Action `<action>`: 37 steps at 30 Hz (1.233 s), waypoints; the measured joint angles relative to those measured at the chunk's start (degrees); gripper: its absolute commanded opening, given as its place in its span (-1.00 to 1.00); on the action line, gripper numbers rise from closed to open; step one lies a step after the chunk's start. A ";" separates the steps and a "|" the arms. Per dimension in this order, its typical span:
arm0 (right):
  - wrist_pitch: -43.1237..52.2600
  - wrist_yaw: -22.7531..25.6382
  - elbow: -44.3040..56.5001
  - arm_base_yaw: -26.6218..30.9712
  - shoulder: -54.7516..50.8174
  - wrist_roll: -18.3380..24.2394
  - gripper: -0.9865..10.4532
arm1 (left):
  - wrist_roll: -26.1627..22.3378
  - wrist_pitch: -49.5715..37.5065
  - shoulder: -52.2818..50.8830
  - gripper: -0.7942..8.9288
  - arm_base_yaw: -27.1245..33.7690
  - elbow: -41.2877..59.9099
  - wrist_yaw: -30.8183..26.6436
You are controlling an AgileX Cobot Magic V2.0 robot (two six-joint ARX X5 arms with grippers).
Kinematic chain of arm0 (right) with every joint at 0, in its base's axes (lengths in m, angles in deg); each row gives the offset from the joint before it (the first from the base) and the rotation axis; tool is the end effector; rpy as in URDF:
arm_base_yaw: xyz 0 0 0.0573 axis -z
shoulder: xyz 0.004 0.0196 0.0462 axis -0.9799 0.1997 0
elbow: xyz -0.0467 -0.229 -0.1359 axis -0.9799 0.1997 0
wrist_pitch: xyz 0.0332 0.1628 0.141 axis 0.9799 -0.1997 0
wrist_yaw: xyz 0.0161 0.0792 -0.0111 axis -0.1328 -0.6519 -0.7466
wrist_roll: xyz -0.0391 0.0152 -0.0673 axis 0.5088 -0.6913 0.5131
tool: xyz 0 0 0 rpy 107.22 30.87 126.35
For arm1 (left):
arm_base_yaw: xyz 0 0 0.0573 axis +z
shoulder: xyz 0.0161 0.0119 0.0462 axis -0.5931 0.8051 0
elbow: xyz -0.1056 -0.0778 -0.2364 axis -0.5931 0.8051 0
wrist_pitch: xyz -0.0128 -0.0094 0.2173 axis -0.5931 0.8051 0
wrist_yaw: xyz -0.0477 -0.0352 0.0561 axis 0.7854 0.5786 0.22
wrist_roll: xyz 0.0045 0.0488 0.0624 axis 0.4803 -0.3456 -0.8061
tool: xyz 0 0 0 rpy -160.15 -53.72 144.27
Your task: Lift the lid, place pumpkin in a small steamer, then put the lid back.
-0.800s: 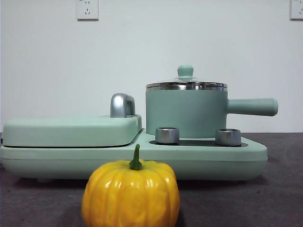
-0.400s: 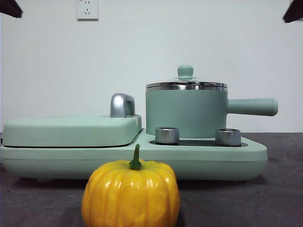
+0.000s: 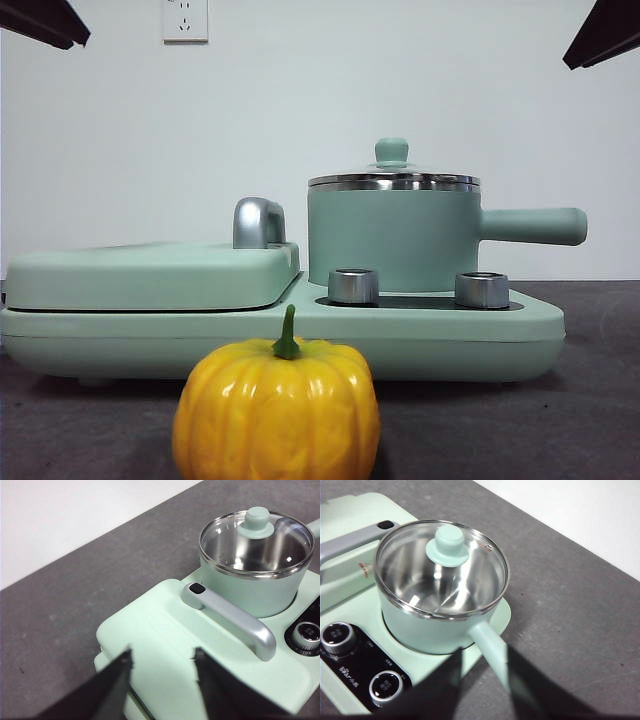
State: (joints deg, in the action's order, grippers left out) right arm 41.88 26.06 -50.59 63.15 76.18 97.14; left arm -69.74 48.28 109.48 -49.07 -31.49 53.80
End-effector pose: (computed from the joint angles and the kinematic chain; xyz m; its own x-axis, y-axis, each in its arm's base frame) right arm 0.1514 0.0573 0.2972 0.7855 0.4570 -0.4173 -0.5718 0.7938 -0.2070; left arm 0.1595 -0.0582 0.3152 0.7693 -0.5159 -0.3768 0.6135 0.7612 0.2103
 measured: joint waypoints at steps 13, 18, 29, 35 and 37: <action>0.26 0.00 0.00 0.00 0.00 0.26 -0.40 | 0.76 -7.91 4.26 -0.29 -5.68 -0.07 -0.02; 1.51 0.00 -0.02 0.00 0.00 0.26 -0.40 | 3.91 -16.00 11.37 -0.30 -9.70 -0.07 -0.02; 1.66 0.00 -0.02 0.00 0.00 -0.26 -0.40 | 10.75 -33.88 24.04 -0.30 -17.66 -0.50 -0.09; 1.66 0.00 -0.02 0.00 0.00 -0.28 -0.40 | 12.66 -36.22 30.32 -0.30 -20.41 -4.26 -0.22; 1.66 0.00 -0.02 0.00 0.00 -0.28 -0.40 | 12.92 -36.33 32.85 -0.30 -21.20 -6.47 -0.22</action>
State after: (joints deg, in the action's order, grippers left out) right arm 43.54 26.06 -50.61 63.15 76.18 96.86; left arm -56.82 11.95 142.33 -70.27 -37.96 53.58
